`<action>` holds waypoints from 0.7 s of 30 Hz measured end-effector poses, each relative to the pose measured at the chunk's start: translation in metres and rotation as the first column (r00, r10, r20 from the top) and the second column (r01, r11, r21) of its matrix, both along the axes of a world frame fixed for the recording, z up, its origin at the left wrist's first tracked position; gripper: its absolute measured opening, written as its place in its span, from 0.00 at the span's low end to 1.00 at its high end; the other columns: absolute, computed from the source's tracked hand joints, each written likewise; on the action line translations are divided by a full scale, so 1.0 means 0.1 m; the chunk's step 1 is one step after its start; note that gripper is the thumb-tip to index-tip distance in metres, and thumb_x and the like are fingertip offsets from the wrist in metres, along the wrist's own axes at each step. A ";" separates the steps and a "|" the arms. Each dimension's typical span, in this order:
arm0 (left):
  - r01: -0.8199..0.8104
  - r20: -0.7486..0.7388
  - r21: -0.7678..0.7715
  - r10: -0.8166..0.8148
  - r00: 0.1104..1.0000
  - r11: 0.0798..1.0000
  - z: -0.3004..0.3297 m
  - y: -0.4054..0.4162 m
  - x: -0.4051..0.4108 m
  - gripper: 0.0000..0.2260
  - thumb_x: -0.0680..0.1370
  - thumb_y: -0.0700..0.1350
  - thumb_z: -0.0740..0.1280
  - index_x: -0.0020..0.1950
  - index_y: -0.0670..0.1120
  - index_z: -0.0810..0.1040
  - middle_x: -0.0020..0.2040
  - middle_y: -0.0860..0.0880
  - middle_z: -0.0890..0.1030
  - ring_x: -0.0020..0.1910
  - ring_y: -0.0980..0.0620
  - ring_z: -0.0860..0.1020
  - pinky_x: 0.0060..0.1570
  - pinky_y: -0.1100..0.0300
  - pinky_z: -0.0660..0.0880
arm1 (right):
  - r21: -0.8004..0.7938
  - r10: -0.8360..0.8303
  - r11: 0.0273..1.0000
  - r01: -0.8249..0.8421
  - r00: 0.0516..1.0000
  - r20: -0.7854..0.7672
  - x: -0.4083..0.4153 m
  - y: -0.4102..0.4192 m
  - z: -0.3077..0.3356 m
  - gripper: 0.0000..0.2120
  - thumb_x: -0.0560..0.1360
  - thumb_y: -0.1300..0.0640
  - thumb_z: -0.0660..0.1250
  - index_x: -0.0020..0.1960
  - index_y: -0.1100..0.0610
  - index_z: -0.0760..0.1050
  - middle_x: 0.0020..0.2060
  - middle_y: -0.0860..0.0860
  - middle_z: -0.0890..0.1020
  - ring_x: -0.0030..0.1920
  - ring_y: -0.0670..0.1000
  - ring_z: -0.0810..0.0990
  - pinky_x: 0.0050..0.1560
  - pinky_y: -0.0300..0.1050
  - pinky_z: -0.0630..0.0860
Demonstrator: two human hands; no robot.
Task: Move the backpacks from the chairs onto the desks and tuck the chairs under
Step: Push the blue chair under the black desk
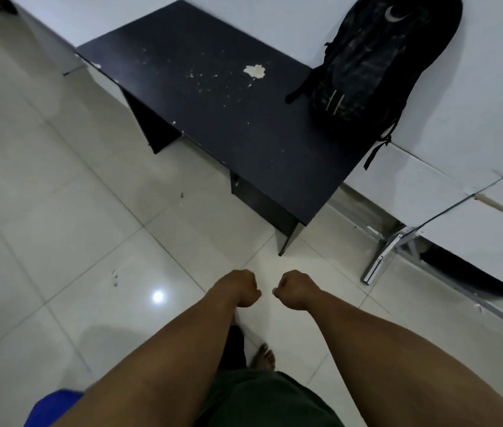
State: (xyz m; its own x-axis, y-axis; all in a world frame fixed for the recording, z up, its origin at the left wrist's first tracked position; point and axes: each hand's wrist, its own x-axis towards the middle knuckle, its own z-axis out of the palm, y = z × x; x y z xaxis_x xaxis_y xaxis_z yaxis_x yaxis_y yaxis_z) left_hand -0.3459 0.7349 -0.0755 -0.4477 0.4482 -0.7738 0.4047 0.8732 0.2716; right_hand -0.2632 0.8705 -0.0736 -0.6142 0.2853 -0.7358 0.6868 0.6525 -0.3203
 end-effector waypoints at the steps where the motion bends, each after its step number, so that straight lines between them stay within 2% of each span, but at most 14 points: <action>1: 0.000 0.005 -0.005 0.000 1.000 1.000 -0.01 -0.07 0.11 0.19 0.81 0.53 0.62 0.66 0.43 0.75 0.66 0.44 0.76 0.63 0.45 0.74 0.61 0.54 0.73 | -0.008 0.015 1.000 -0.015 1.000 0.012 0.10 -0.07 -0.01 0.18 0.80 0.48 0.65 0.62 0.61 0.77 0.59 0.56 0.81 0.59 0.55 0.79 0.58 0.47 0.76; 11: -0.070 -0.054 0.024 0.071 0.996 0.997 0.04 -0.60 0.55 0.17 0.81 0.52 0.62 0.63 0.42 0.78 0.63 0.44 0.78 0.61 0.46 0.76 0.59 0.54 0.75 | -0.028 0.059 0.998 -0.059 0.998 -0.003 0.51 -0.52 0.05 0.18 0.80 0.49 0.65 0.62 0.61 0.77 0.57 0.56 0.82 0.59 0.55 0.79 0.57 0.47 0.76; 21: -0.059 -0.066 0.087 0.065 0.996 0.994 0.11 -1.28 0.92 0.17 0.81 0.51 0.62 0.64 0.42 0.77 0.62 0.44 0.79 0.60 0.45 0.77 0.59 0.53 0.75 | -0.044 -0.044 0.998 0.042 0.998 -0.049 0.87 -1.37 0.11 0.16 0.79 0.51 0.66 0.57 0.63 0.79 0.54 0.58 0.83 0.56 0.56 0.81 0.57 0.50 0.78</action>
